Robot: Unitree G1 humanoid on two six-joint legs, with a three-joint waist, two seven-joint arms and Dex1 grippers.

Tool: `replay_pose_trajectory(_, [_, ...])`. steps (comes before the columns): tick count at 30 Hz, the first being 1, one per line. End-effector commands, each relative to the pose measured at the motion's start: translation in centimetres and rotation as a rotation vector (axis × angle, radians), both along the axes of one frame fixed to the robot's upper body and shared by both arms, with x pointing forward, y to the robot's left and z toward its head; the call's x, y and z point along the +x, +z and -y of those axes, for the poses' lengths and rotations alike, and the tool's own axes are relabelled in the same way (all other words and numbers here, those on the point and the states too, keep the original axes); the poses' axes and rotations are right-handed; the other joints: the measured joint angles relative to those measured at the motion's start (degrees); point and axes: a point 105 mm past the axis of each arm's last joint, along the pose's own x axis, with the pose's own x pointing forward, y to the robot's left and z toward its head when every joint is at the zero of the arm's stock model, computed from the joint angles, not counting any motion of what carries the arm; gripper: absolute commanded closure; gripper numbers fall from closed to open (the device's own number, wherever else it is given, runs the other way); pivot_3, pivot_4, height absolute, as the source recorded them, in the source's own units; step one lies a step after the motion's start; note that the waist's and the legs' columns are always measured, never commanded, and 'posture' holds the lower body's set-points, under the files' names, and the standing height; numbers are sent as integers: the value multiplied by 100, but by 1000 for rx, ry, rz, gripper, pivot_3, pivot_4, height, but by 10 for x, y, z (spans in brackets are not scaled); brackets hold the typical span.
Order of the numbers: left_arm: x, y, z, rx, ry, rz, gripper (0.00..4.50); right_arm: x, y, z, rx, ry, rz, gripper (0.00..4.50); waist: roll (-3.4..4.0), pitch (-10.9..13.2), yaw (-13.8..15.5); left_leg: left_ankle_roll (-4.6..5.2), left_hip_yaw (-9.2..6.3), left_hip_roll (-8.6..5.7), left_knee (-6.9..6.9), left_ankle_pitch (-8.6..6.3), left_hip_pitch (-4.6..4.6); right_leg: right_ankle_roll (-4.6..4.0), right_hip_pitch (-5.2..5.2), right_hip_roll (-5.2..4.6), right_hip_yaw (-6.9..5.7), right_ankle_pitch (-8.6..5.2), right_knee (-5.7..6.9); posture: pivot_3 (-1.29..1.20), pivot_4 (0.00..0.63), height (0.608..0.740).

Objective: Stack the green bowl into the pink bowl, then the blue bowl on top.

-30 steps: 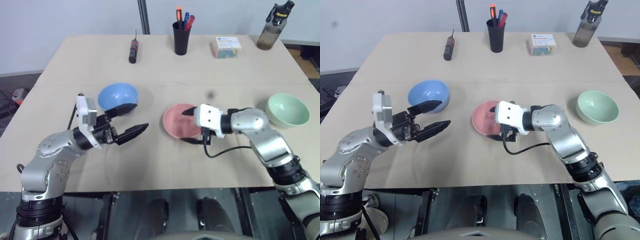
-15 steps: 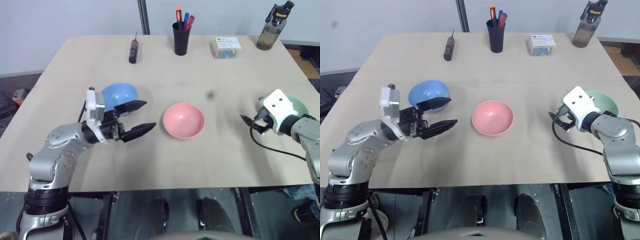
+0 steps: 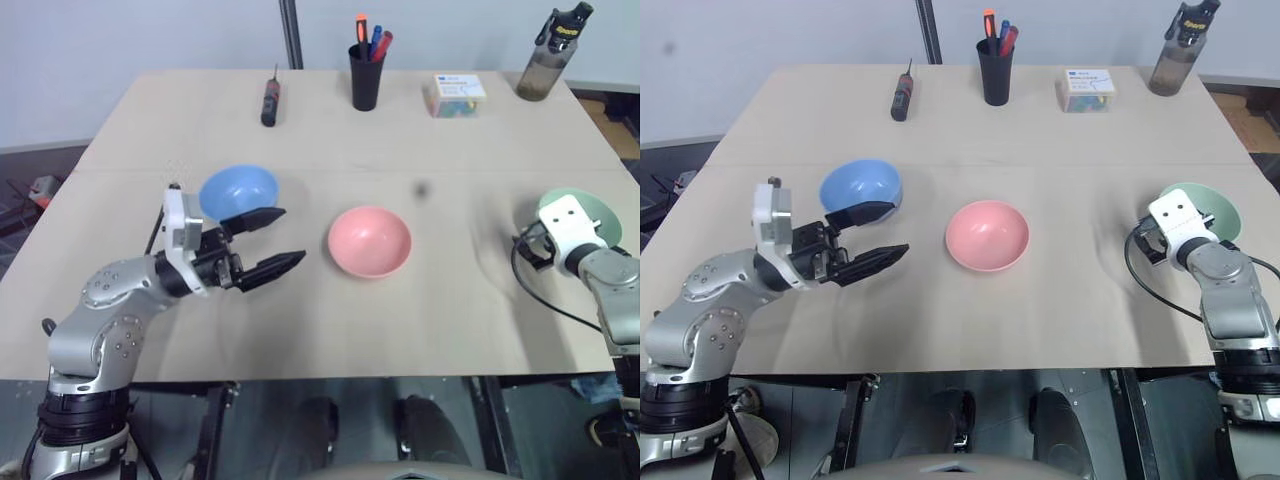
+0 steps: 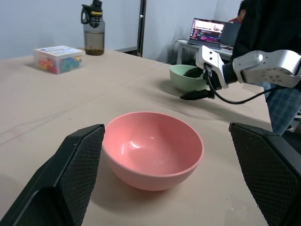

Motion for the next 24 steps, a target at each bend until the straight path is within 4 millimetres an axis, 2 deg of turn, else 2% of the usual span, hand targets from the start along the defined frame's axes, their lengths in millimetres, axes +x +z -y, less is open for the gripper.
replay_pose_trajectory(1, [-5, 12, 2, -3, -8, 55, 0, 5, 23, 5, 3, -9, 85, 1906, 0, 0, 0, 0, 0, 0, 0, 0, 0, 0, 0, 0, 0, 0, 0, 0, 150, 740])
replay_pose_trajectory(2, [-5, 12, 1, -4, -6, 56, 0, 5, 26, 4, 3, -3, 89, 2399, 0, 0, 0, 0, -1, 0, 0, 0, 0, 0, 0, 1, 0, 0, 0, 0, 150, 740])
replay_pose_trajectory(5, [-5, 11, 2, -8, -2, 56, 0, 5, 33, 0, 3, 18, 100, 3341, 0, 0, 0, 0, 0, 0, 0, 0, 0, 0, 0, 0, 0, 0, 0, 0, 150, 740])
replay_pose_trajectory(6, [-4, 11, 2, -11, 11, 60, 0, 5, 36, -3, 5, 34, 102, 4023, 0, 0, 0, 0, 0, 1, 0, 0, 0, 0, 0, 0, 0, 0, 0, 0, 150, 740])
replay_pose_trajectory(8, [-1, 11, 0, -24, 41, 62, 0, 5, 42, -14, 20, 86, 116, 4422, 1, 0, 1, 0, -1, 0, 0, 0, 0, 0, 0, 0, 0, 0, 0, 0, 150, 740])
replay_pose_trajectory(10, [0, 10, -3, -43, 74, 50, 0, 3, 51, -38, 54, 200, 148, 4422, 1, -1, 1, 0, -1, 1, 0, 0, 0, 0, 0, 0, 0, 0, 1, 0, 150, 740])
replay_pose_trajectory(15, [0, 5, -11, -53, 142, 30, 0, -18, 86, -126, 203, 613, 239, 4422, 3, 0, -50, 0, 4, 16, -1, 0, 3, 0, -1, 9, 5, 0, 2, 0, 150, 740])
replay_pose_trajectory(17, [-1, 4, -14, -46, 164, 25, 0, -29, 93, -162, 238, 749, 231, 4422, 3, 0, -45, 0, 3, 18, -1, 0, 5, 0, -1, 9, 5, 0, 4, 0, 150, 740])
replay_pose_trajectory(20, [1, 3, -23, -25, 217, 20, 0, -51, 88, -213, 262, 964, 142, 4422, 2, -1, -3, 0, 1, 15, 0, 0, 5, 0, 0, 6, 3, 0, 3, 0, 150, 740])
replay_pose_trajectory(24, [6, 7, -30, -5, 276, 34, 0, -69, 71, -250, 271, 1111, -4, 4422, 1, -2, 22, -1, -10, 12, 1, 0, 0, 0, -1, 3, -7, 0, 0, 0, 150, 740])
